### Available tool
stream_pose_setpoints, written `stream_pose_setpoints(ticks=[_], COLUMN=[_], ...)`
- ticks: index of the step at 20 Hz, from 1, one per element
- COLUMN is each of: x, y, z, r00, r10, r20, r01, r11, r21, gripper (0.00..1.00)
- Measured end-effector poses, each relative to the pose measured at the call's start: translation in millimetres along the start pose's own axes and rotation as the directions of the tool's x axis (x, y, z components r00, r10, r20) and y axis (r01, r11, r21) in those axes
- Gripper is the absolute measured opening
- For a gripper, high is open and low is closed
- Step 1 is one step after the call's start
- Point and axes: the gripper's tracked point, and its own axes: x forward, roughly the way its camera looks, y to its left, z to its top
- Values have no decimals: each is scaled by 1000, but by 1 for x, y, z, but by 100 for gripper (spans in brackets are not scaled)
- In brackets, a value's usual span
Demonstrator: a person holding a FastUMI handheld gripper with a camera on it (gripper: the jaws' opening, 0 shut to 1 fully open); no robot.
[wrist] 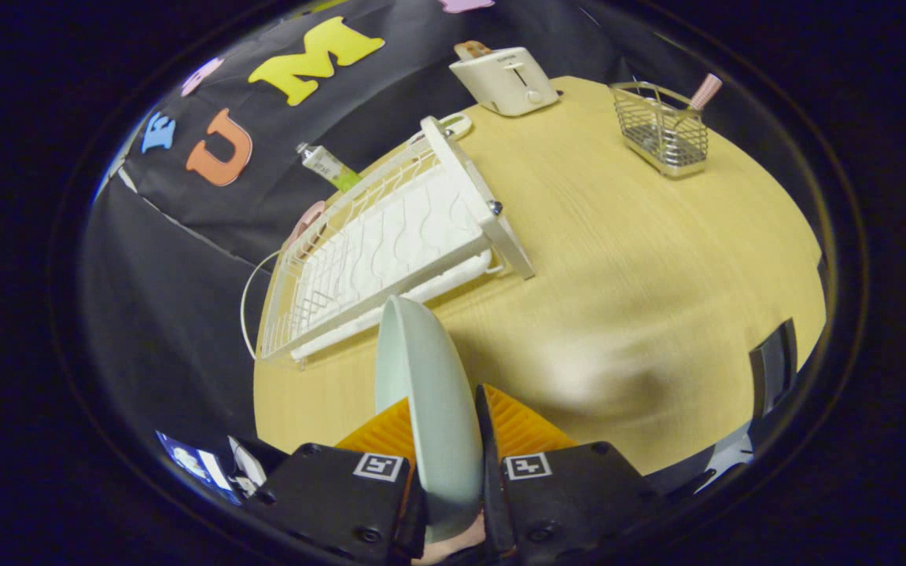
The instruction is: Take the plate from the dish rack, then take the spoon from the basket and place it into the plate.
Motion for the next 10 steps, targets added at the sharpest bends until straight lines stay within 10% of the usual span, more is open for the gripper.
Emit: stream_pose_setpoints(ticks=[10], x=[14], y=[-16], z=[5], r00=[998], r10=[56], r20=[-5], r01=[-56], r11=[996], r21=[71], gripper=[54])
